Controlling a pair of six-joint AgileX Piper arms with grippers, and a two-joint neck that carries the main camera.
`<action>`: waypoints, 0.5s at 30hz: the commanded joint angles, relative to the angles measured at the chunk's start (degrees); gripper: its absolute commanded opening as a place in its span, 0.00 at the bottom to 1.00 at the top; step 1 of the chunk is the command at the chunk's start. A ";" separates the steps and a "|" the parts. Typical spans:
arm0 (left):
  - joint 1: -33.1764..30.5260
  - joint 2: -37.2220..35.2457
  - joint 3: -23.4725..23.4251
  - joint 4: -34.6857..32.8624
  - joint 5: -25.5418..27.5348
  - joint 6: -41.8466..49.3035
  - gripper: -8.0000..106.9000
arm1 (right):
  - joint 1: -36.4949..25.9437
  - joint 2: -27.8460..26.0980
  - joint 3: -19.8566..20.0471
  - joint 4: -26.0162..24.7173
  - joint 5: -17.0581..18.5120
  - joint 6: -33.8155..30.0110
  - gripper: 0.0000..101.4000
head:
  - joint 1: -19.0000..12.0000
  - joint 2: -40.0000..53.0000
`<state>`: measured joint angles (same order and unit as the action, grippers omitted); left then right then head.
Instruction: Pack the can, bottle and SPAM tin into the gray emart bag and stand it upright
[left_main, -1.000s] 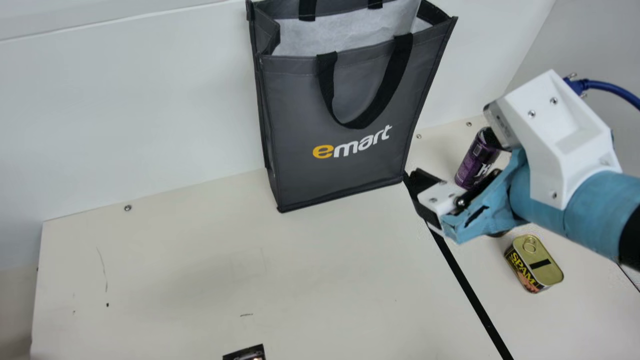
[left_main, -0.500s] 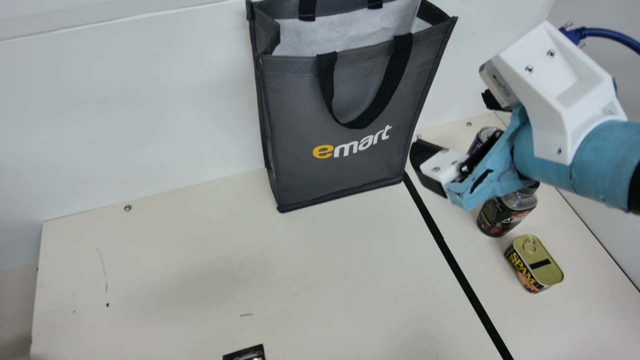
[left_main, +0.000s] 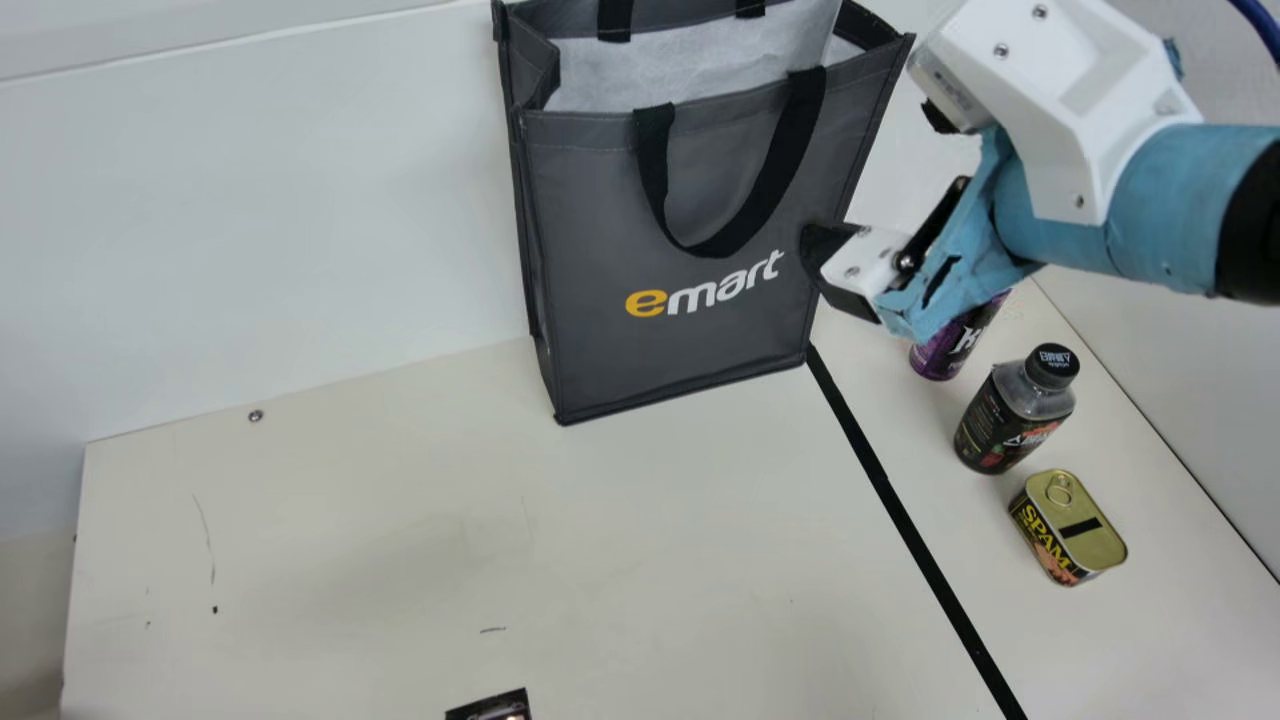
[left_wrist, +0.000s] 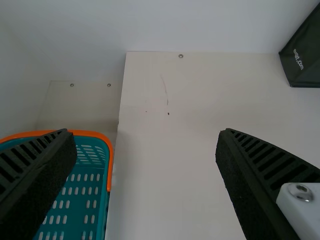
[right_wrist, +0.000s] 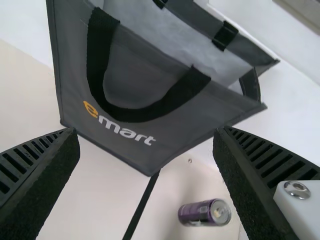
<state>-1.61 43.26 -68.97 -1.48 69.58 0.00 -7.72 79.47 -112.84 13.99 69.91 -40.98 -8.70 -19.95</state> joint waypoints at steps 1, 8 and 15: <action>0.00 0.00 0.00 0.00 0.00 0.00 0.85 | 0.06 1.01 -1.09 0.02 -0.01 -1.53 0.94 | -1.30 -0.05; 0.00 0.00 0.00 0.00 0.00 0.00 0.85 | -0.01 4.43 -5.04 0.08 -0.01 -5.56 0.94 | -1.30 -0.05; 0.00 0.00 0.00 0.00 0.00 0.00 0.85 | -0.24 7.82 -9.13 0.67 -0.01 -9.27 0.94 | -1.30 -0.05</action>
<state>-1.61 43.26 -68.97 -1.48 69.58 0.00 -7.94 86.82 -121.29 14.41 69.90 -49.65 -8.70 -19.86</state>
